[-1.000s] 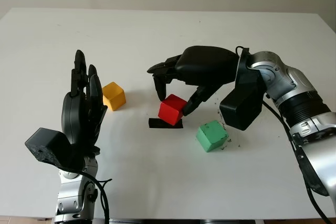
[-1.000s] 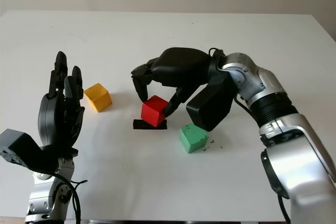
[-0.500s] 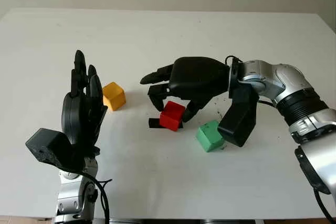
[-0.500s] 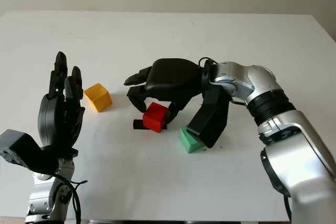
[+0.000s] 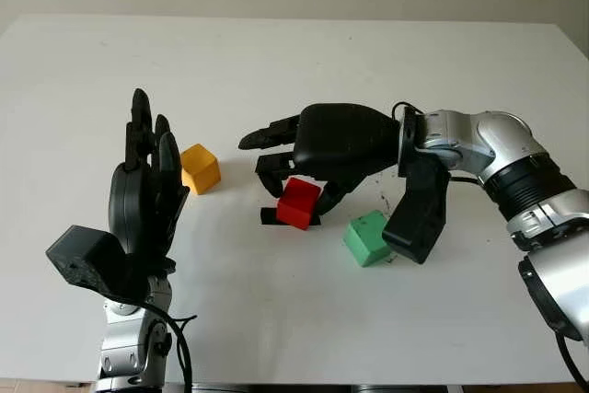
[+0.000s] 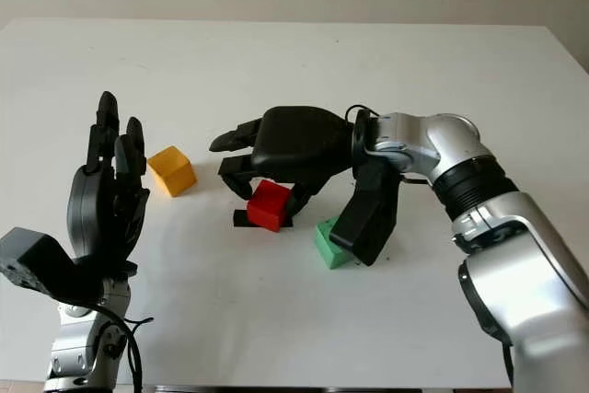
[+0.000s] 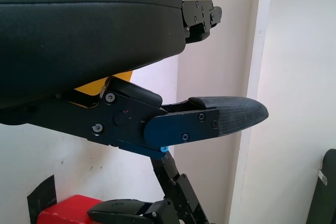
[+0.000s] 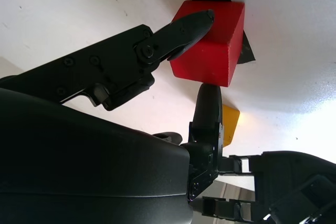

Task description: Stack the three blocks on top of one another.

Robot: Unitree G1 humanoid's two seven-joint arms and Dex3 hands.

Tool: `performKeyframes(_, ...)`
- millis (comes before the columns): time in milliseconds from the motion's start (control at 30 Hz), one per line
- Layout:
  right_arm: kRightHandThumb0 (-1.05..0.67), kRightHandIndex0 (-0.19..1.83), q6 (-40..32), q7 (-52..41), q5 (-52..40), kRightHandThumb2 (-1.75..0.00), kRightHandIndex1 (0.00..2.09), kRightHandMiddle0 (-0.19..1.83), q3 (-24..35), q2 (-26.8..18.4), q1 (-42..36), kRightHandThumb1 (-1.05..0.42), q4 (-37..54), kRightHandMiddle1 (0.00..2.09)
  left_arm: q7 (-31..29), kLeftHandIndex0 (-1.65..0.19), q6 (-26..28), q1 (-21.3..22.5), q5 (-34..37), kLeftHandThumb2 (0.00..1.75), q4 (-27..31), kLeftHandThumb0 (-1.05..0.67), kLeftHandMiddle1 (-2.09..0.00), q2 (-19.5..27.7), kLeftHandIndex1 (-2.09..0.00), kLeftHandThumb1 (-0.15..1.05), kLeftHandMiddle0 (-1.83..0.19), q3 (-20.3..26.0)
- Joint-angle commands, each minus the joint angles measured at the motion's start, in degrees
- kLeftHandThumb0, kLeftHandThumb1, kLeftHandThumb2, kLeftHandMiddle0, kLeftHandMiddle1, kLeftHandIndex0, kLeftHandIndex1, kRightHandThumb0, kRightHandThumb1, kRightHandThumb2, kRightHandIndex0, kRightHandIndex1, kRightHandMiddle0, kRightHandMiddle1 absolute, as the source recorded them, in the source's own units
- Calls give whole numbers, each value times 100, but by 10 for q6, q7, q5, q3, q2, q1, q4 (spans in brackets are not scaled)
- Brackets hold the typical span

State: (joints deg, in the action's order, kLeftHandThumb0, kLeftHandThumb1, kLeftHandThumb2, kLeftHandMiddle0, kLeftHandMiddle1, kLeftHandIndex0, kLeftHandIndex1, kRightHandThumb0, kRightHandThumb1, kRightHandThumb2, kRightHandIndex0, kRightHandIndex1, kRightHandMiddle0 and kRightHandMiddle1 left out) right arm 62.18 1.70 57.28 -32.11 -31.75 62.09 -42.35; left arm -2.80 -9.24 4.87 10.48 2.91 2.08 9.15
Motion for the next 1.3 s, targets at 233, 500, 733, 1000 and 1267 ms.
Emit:
performKeyframes(233,-48,28,-3,27,4,-5,5,37,-12,2,20,-95,-2,139,1,10,-4,-8,-2,52,13,-73,-5,-3,-5,105,9,-2)
performKeyframes(500,-49,27,-5,23,-3,-6,4,36,-18,2,20,-96,-7,139,2,10,-2,-8,-3,52,14,-73,-5,-3,-5,105,9,-1)
performKeyframes(733,-48,28,-2,40,-3,-6,5,37,-19,5,19,-96,-13,140,-1,10,-4,-7,-3,52,12,-73,-5,-1,-5,105,9,-2)
performKeyframes(1000,-59,23,-2,7,-16,-5,3,33,-22,1,21,-95,-16,140,4,9,-4,-8,-7,52,13,-74,-6,-3,-6,105,8,-1)
performKeyframes(1267,-81,10,0,-43,-66,-6,3,1,2,-22,18,-96,-3,88,4,9,-1,-9,-3,52,14,-73,-5,-3,-5,105,8,-1)
